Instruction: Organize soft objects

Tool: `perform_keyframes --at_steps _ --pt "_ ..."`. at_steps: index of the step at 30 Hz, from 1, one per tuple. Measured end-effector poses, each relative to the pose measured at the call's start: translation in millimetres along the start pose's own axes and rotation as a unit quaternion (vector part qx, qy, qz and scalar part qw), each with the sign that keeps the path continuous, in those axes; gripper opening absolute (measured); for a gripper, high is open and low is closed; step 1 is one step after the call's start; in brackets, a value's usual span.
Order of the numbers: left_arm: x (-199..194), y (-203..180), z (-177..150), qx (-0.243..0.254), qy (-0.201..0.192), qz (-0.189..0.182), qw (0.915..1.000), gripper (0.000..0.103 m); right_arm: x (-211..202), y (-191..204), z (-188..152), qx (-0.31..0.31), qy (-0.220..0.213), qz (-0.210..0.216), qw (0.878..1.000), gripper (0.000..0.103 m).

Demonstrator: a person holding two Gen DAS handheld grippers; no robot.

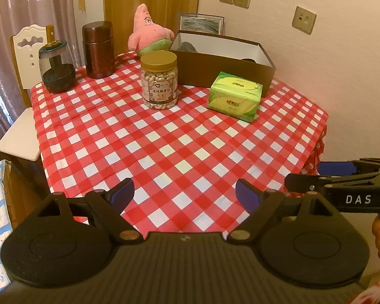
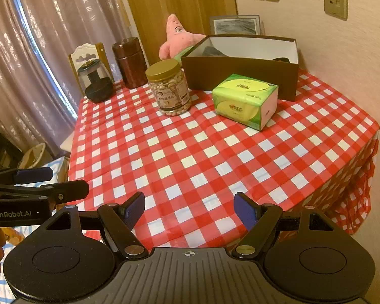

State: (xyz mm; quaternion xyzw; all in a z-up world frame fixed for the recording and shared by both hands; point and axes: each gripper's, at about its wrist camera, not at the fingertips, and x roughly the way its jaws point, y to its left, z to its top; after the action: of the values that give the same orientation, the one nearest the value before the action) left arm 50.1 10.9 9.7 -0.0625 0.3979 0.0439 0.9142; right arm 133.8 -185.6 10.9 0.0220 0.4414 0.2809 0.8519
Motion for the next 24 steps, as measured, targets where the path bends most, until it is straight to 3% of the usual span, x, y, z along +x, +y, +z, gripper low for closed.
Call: perform_keyframes --at_steps 24 --pt "-0.7 -3.1 -1.7 0.0 0.0 -0.001 1.0 0.086 0.6 0.6 -0.1 -0.001 0.002 0.0 1.0 0.077"
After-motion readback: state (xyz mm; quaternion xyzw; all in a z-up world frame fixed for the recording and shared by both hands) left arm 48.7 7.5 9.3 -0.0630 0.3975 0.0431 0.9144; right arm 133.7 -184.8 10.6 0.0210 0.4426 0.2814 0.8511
